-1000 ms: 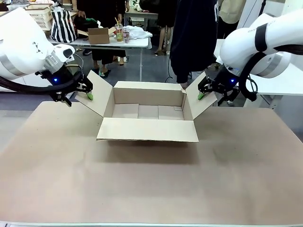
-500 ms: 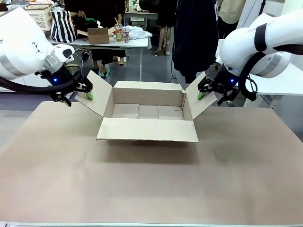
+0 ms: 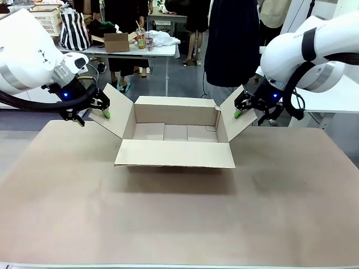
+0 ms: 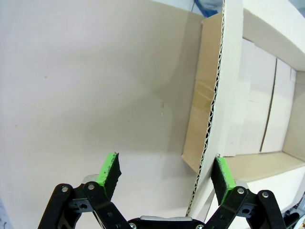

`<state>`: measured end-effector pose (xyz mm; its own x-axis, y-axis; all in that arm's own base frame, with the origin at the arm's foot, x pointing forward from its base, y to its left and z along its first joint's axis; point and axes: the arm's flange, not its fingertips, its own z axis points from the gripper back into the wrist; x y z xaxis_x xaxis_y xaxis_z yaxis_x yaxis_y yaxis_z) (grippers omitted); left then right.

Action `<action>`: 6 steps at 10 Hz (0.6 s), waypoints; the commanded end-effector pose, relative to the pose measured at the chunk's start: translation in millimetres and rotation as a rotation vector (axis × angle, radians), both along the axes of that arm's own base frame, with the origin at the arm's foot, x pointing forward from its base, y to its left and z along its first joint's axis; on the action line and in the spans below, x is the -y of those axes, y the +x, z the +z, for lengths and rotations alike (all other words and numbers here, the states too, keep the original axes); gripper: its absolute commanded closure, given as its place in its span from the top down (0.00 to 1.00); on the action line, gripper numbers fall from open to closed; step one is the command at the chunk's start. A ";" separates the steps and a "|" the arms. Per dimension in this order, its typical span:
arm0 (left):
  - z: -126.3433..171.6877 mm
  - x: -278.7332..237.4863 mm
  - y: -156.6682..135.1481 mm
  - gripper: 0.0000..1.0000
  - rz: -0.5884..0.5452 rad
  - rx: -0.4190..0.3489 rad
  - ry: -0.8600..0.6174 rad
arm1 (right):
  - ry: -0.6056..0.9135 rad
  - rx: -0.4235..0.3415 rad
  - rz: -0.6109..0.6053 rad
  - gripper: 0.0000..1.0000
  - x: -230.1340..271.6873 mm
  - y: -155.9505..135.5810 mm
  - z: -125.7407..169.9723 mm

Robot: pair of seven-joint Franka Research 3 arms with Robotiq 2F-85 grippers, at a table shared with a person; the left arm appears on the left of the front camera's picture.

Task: Pack the gift set into the box.
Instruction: Lift both hands away from the flaps of the Package Box.

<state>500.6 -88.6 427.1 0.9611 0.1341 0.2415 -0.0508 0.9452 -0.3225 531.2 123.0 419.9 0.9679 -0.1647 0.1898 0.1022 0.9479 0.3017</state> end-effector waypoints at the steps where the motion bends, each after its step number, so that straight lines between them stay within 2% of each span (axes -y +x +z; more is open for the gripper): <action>1: 0.9 0.5 -0.2 1.00 0.014 0.002 0.015 | -0.014 -0.013 0.006 1.00 -1.2 3.2 -0.6; 6: 0.9 0.5 -0.2 1.00 0.014 0.002 0.015 | -0.014 -0.013 0.006 1.00 -1.2 3.2 -0.6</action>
<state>500.6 -88.6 427.1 0.9611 0.1341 0.2415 -0.0508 0.9452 -0.3225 531.2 123.0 419.9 0.9679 -0.1647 0.1898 0.1022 0.9479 0.3017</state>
